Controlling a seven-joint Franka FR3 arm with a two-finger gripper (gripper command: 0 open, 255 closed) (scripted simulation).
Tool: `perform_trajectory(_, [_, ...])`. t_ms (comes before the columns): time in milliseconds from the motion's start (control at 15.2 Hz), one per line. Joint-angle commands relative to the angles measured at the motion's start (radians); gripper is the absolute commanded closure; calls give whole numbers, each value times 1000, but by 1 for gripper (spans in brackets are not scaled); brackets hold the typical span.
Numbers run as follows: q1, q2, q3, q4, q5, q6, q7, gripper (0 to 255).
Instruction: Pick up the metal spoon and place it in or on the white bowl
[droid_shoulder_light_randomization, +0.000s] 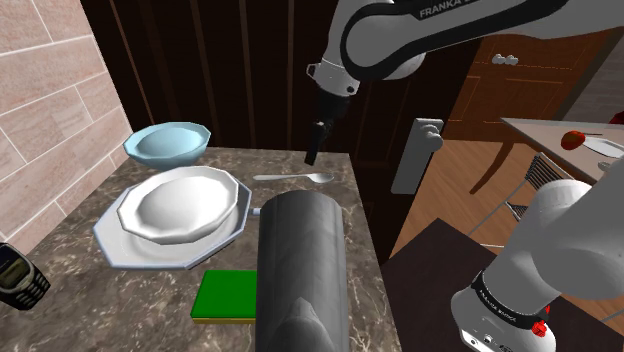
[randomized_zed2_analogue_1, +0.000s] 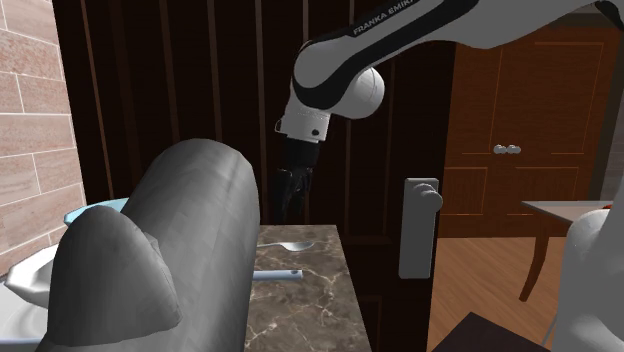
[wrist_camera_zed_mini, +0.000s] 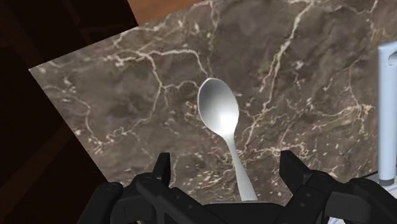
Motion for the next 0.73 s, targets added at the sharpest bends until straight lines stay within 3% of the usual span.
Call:
perform_trajectory(0, [22, 52, 12, 31, 17, 40, -38, 0])
perform_trajectory(198, [44, 110, 26, 71, 33, 78, -79, 0])
perform_trajectory(660, [53, 171, 38, 35, 42, 177, -83, 0])
